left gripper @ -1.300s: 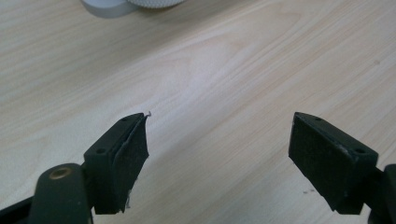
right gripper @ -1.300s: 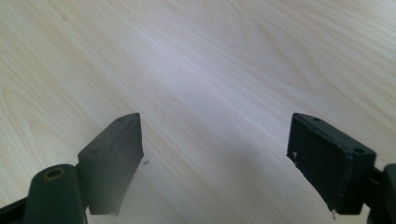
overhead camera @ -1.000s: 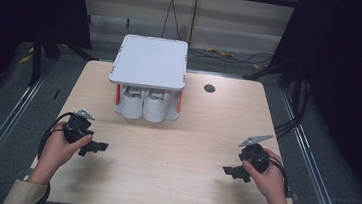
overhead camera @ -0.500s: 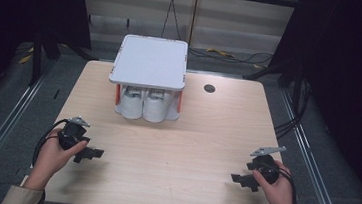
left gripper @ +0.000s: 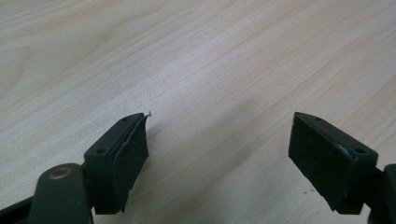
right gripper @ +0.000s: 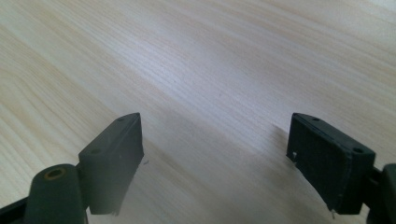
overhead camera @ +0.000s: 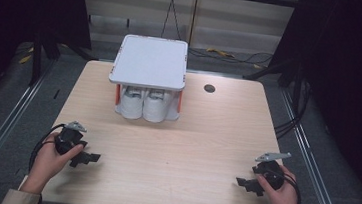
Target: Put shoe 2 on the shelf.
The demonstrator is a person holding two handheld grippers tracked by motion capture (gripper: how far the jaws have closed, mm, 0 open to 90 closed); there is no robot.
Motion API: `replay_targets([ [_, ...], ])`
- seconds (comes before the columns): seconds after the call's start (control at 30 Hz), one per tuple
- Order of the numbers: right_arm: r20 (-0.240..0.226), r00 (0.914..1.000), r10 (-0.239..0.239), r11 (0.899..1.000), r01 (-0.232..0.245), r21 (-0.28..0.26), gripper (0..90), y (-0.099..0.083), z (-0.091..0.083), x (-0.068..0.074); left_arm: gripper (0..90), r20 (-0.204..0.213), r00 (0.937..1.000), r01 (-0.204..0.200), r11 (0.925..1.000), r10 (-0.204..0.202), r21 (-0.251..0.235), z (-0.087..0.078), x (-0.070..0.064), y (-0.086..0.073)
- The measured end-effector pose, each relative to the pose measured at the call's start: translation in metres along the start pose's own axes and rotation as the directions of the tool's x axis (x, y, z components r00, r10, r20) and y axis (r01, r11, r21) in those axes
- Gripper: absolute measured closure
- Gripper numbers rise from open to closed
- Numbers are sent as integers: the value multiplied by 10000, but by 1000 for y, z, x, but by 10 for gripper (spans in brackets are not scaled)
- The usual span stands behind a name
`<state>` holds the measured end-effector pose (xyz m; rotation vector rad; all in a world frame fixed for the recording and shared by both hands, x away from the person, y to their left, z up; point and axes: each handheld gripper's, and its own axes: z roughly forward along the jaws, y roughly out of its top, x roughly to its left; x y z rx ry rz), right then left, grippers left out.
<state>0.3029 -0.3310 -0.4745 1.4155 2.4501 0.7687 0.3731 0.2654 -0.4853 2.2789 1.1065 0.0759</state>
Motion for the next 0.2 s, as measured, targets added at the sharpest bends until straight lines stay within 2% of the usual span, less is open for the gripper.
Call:
replay_targets([
  [0.07,180,9998,-106,9999,106,3,178,-1,0,0,195,-12,9999,-104,9999,105,49,0,0,0],
  [0.2,143,9999,-91,9999,90,96,177,-4,-2,-1,195,-70,9998,-172,9999,172,8,0,0,-1],
])
